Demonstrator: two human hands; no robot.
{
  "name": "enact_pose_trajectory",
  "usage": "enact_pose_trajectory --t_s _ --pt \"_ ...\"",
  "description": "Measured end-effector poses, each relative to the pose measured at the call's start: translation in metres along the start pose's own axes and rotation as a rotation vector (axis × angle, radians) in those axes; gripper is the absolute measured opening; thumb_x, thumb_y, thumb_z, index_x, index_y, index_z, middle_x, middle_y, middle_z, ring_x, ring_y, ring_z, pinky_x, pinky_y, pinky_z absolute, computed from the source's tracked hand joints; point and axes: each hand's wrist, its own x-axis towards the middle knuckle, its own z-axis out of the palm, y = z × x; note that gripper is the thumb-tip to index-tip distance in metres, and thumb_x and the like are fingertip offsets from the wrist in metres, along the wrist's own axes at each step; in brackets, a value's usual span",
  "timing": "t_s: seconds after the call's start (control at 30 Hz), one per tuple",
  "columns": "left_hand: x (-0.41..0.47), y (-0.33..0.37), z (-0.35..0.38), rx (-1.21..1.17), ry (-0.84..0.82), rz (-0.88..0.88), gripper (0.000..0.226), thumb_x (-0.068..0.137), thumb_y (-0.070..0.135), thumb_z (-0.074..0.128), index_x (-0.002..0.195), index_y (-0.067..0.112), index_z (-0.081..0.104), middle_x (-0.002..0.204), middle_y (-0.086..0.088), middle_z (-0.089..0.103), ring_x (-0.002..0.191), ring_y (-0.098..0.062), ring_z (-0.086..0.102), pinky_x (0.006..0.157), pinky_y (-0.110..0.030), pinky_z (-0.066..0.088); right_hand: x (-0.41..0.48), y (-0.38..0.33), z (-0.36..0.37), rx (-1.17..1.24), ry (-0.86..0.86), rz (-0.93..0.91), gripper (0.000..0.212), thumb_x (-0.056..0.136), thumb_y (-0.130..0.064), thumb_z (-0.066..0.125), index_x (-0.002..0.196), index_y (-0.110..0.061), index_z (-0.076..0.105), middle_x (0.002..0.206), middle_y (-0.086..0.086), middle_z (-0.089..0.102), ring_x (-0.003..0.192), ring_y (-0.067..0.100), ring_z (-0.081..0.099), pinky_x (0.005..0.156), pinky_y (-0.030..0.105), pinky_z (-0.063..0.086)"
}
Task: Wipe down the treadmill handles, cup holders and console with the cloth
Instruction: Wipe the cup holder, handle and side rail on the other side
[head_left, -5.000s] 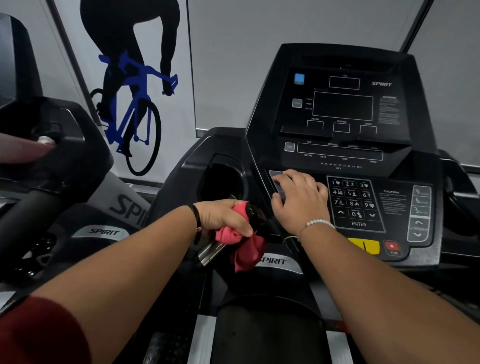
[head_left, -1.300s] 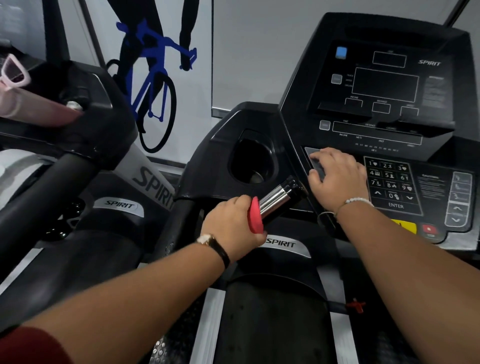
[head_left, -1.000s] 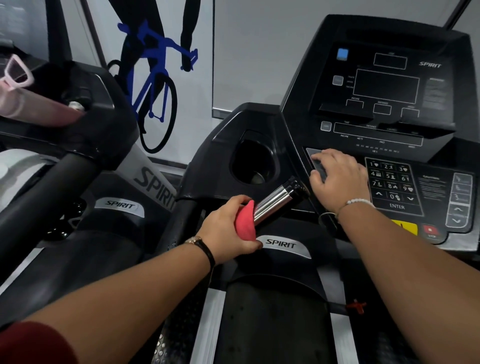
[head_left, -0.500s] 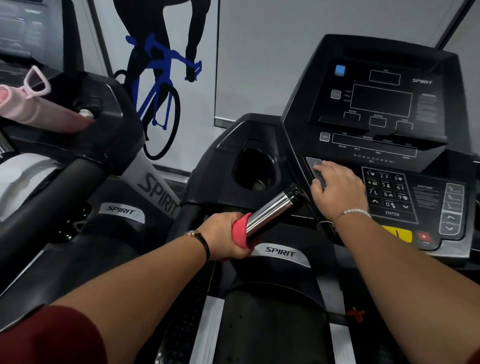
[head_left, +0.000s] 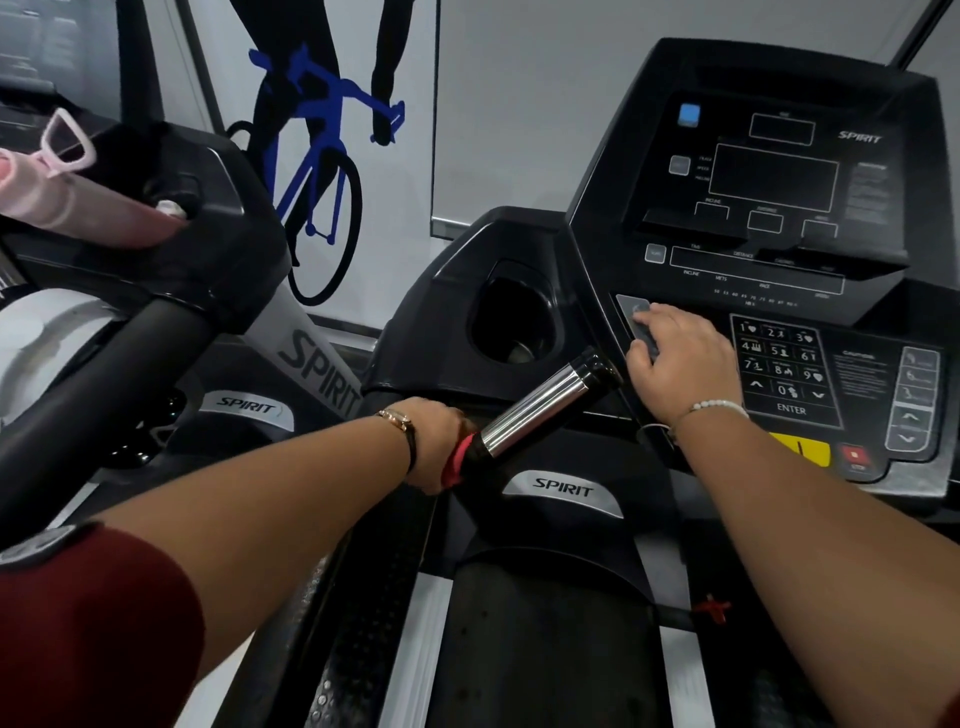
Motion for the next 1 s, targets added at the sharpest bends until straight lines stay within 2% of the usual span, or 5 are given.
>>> enact_pose_trajectory --t_s 0.17,0.4,0.63,0.87,1.0 --pt "0.007 -0.004 -0.004 0.206 -0.067 0.04 0.044 0.083 0.038 0.057 0.125 0.025 0.05 0.127 0.004 0.054 0.114 -0.021 0.054 0.094 -0.036 0.046 0.001 0.001 0.001 0.007 0.019 -0.011 0.038 0.086 -0.026 0.05 0.121 -0.018 0.061 0.13 0.002 0.058 0.123 0.023 0.048 0.104 0.046 0.038" --pt "-0.003 0.002 0.01 0.077 0.052 -0.107 0.049 0.087 0.023 0.056 0.134 0.023 0.042 0.129 0.001 0.044 0.118 -0.02 0.043 0.086 -0.032 0.046 0.005 0.0 -0.001 0.003 0.024 0.004 0.043 0.079 -0.033 0.043 0.116 -0.021 0.062 0.125 -0.002 0.06 0.114 0.025 0.052 0.099 0.044 0.04" --pt "-0.011 0.017 0.021 0.181 0.2 -0.291 0.032 0.094 0.008 0.042 0.125 0.007 0.04 0.117 -0.011 0.049 0.104 -0.026 0.052 0.073 -0.032 0.044 0.005 -0.001 -0.001 0.0 0.024 0.008 0.038 0.081 -0.028 0.048 0.116 -0.02 0.062 0.123 -0.002 0.06 0.112 0.026 0.052 0.097 0.044 0.039" --pt "-0.012 -0.002 0.016 0.063 0.209 -0.218 0.033 0.087 0.013 0.051 0.12 0.012 0.047 0.116 -0.007 0.053 0.107 -0.029 0.054 0.082 -0.038 0.049 0.005 -0.001 -0.001 0.0 0.014 0.016 0.038 0.084 -0.027 0.049 0.119 -0.02 0.061 0.127 0.0 0.058 0.115 0.026 0.05 0.1 0.044 0.037" --pt "-0.017 -0.016 0.027 -0.049 0.336 -0.157 0.02 0.086 0.022 0.056 0.105 0.02 0.052 0.098 0.001 0.054 0.094 -0.024 0.058 0.076 -0.038 0.051 0.006 -0.001 -0.002 -0.002 0.016 0.01 0.038 0.082 -0.028 0.048 0.117 -0.02 0.061 0.124 0.0 0.059 0.113 0.027 0.051 0.098 0.045 0.038"
